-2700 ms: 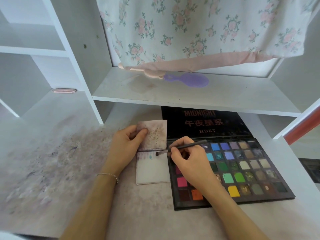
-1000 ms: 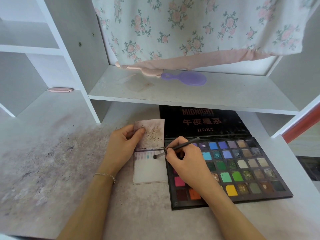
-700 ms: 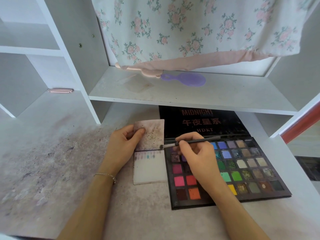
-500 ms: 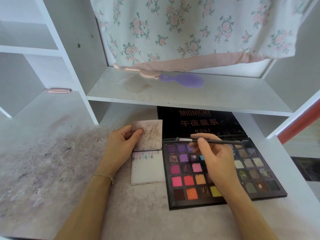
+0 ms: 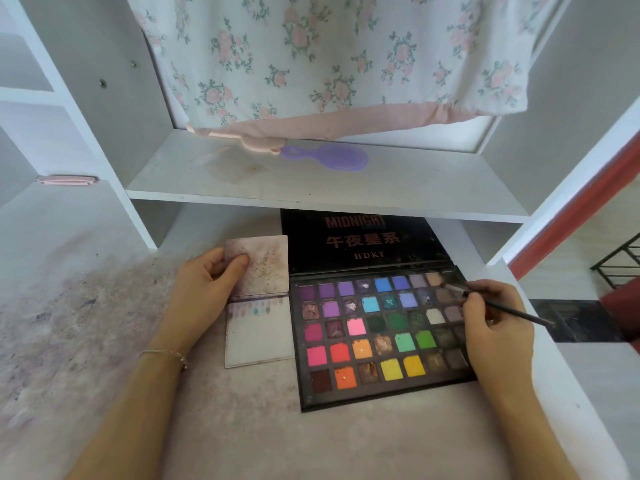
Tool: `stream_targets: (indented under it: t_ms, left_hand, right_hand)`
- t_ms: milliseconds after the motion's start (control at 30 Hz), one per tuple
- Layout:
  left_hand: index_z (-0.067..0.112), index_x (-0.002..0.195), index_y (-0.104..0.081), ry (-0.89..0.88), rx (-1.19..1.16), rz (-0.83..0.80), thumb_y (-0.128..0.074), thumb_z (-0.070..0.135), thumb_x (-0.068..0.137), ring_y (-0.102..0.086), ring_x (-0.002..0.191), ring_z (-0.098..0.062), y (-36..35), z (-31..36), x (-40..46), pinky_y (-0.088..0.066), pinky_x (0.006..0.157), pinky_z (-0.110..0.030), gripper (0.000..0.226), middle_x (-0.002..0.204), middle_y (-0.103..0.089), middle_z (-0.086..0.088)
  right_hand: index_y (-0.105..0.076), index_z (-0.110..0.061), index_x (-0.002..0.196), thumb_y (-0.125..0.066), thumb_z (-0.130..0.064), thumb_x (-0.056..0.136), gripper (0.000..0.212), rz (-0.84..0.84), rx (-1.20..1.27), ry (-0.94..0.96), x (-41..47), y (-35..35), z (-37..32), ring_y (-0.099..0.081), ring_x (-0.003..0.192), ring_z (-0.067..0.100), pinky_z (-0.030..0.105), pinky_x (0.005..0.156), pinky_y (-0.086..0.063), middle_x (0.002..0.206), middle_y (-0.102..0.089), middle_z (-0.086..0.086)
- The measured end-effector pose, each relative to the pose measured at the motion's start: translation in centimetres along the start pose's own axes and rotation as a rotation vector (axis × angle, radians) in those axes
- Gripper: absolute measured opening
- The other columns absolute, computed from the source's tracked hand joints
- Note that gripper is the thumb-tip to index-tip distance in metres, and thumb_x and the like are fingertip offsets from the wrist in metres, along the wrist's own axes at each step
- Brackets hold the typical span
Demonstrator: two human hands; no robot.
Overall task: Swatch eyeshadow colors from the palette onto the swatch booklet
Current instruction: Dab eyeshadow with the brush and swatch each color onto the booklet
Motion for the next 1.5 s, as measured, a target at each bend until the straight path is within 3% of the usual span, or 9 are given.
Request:
stream_targets:
  t_ms: [267, 333, 433, 633, 800, 933, 1167, 1400, 1500]
  left_hand:
    - [0.030, 0.078, -0.065, -0.014, 0.076, 0.030, -0.057, 0.026, 0.087, -0.065, 0.072, -0.004, 0.3, -0.1, 0.0, -0.051, 0.063, -0.017, 0.013, 0.074, -0.071, 0.016]
    - [0.028, 0.078, -0.065, -0.017, 0.094, 0.038, -0.057, 0.028, 0.087, -0.064, 0.071, -0.007, 0.3, 0.0, -0.1, -0.051, 0.063, -0.020, 0.013, 0.073, -0.070, 0.012]
    - [0.031, 0.079, -0.064, -0.027, 0.086, 0.022, -0.056, 0.025, 0.088, -0.064, 0.070, 0.002, 0.2, 0.3, -0.1, -0.048, 0.059, -0.009, 0.013, 0.074, -0.070, 0.021]
    - [0.035, 0.078, -0.063, -0.035, 0.099, 0.021, -0.057, 0.025, 0.087, -0.063, 0.069, 0.007, 0.1, 0.4, -0.1, -0.045, 0.056, -0.004, 0.016, 0.073, -0.067, 0.029]
    - [0.034, 0.077, -0.063, -0.038, 0.125, 0.018, -0.056, 0.027, 0.088, -0.062, 0.069, 0.006, 0.1, 0.4, -0.1, -0.046, 0.058, -0.005, 0.014, 0.073, -0.067, 0.028]
    - [0.035, 0.079, -0.063, -0.035, 0.123, 0.020, -0.056, 0.025, 0.088, -0.062, 0.069, 0.009, 0.1, 0.6, -0.2, -0.045, 0.057, -0.003, 0.015, 0.072, -0.066, 0.031]
    - [0.034, 0.079, -0.063, -0.013, 0.130, 0.020, -0.055, 0.028, 0.089, -0.063, 0.070, 0.005, 0.1, 0.6, -0.2, -0.048, 0.058, -0.009, 0.014, 0.072, -0.068, 0.026]
    - [0.035, 0.083, -0.063, 0.015, 0.085, 0.007, -0.055, 0.026, 0.088, -0.064, 0.075, 0.004, 0.0, 0.5, -0.3, -0.048, 0.059, -0.007, 0.013, 0.077, -0.069, 0.021]
    - [0.031, 0.084, -0.063, 0.019, 0.071, 0.003, -0.055, 0.024, 0.089, -0.065, 0.075, 0.003, 0.0, 0.5, -0.2, -0.048, 0.059, -0.008, 0.012, 0.081, -0.069, 0.014]
  right_hand:
    - [-0.056, -0.015, 0.084, -0.052, -0.003, 0.086, 0.012, 0.066, -0.104, -0.038, 0.0, 0.8, 0.9, -0.053, 0.064, -0.016, -0.001, 0.049, -0.038, 0.067, -0.056, -0.010]
    - [-0.055, -0.018, 0.084, -0.052, -0.005, 0.086, 0.013, 0.038, -0.127, -0.037, 0.1, 0.5, 1.0, -0.057, 0.062, -0.006, 0.008, 0.047, -0.042, 0.067, -0.056, -0.010]
    - [-0.053, -0.022, 0.081, -0.053, -0.008, 0.086, 0.015, 0.019, -0.169, -0.057, 0.2, 0.3, 1.4, -0.055, 0.057, 0.006, 0.020, 0.048, -0.043, 0.063, -0.057, -0.008]
    - [-0.053, -0.021, 0.078, -0.052, -0.005, 0.084, 0.016, 0.033, -0.114, -0.040, 0.1, 0.4, 1.0, -0.053, 0.057, -0.010, 0.003, 0.047, -0.039, 0.060, -0.055, -0.006]
    - [-0.051, -0.021, 0.077, -0.052, -0.005, 0.085, 0.018, 0.010, -0.124, -0.055, 0.1, 0.3, 1.0, -0.052, 0.049, 0.002, 0.005, 0.044, -0.039, 0.057, -0.053, -0.005]
    - [-0.050, -0.029, 0.073, -0.051, -0.004, 0.085, 0.028, 0.009, -0.037, -0.046, 0.0, 0.4, 0.5, -0.053, 0.053, -0.005, 0.007, 0.043, -0.039, 0.060, -0.056, -0.002]
    - [-0.054, -0.026, 0.077, -0.049, 0.001, 0.087, 0.030, -0.236, 0.175, 0.006, -1.4, -3.9, -2.6, -0.062, 0.073, -0.002, 0.008, 0.054, -0.048, 0.074, -0.062, -0.002]
    - [-0.055, -0.026, 0.076, -0.052, -0.003, 0.086, 0.025, -0.490, 0.286, 0.005, -4.2, -10.1, -5.7, -0.065, 0.068, 0.014, 0.023, 0.060, -0.053, 0.072, -0.067, -0.005]
    - [-0.056, -0.029, 0.074, -0.054, -0.009, 0.086, 0.024, -0.561, 0.270, -0.002, -5.0, -12.4, -6.4, -0.063, 0.070, 0.027, 0.031, 0.058, -0.051, 0.071, -0.065, 0.003]
Point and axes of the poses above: each hand's wrist, its own x-axis towards the middle knuckle, its own y-axis out of the back of the hand, z = x × y, the point moved 8 cm from there along x, towards the middle knuckle
